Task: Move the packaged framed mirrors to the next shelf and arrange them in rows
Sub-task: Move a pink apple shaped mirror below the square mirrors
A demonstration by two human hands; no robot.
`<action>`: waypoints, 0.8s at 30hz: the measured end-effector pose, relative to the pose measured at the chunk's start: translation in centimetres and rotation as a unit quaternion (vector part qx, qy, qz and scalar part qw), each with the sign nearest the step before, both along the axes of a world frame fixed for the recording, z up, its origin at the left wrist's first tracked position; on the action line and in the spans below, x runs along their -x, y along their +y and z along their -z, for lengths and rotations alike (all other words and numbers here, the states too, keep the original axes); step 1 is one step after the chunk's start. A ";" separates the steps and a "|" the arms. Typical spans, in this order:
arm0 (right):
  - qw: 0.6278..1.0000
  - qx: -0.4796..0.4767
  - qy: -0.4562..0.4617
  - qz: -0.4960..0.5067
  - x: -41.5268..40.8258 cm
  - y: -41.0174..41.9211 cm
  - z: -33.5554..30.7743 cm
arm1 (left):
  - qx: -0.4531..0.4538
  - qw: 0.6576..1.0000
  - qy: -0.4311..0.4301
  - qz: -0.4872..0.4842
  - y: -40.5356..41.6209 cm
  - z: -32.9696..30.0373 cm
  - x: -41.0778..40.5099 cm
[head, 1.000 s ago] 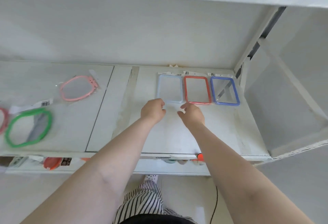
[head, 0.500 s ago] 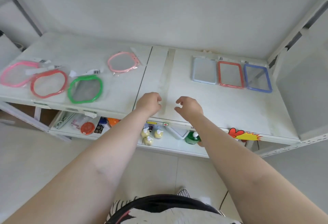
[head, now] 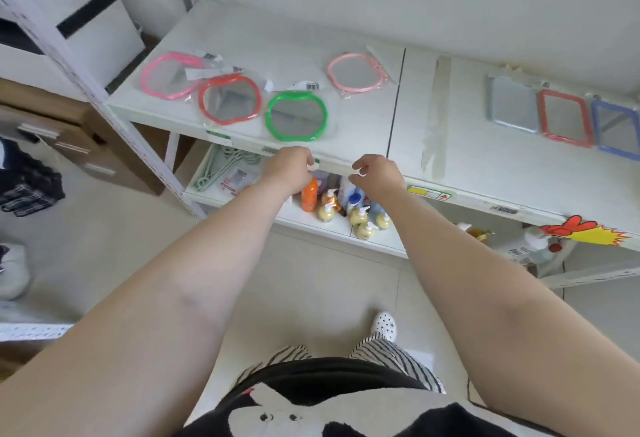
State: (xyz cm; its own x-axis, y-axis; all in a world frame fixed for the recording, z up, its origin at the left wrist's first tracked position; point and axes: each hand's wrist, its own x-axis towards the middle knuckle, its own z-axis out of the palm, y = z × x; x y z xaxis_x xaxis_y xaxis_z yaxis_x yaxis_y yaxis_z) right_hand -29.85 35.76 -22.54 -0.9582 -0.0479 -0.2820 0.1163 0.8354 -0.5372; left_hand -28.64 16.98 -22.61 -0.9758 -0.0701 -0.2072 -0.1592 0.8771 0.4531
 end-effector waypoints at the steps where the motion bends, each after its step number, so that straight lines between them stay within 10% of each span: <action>1: 1.000 -0.001 -0.001 -0.002 -0.1 -1.3 -0.1 | 0.001 1.000 0.004 -0.003 -1.2 0.0 -0.2; 24: 0.996 0.004 0.029 -0.089 17.9 -25.3 -2.4 | 0.018 0.993 0.029 -0.111 -24.2 -1.5 13.1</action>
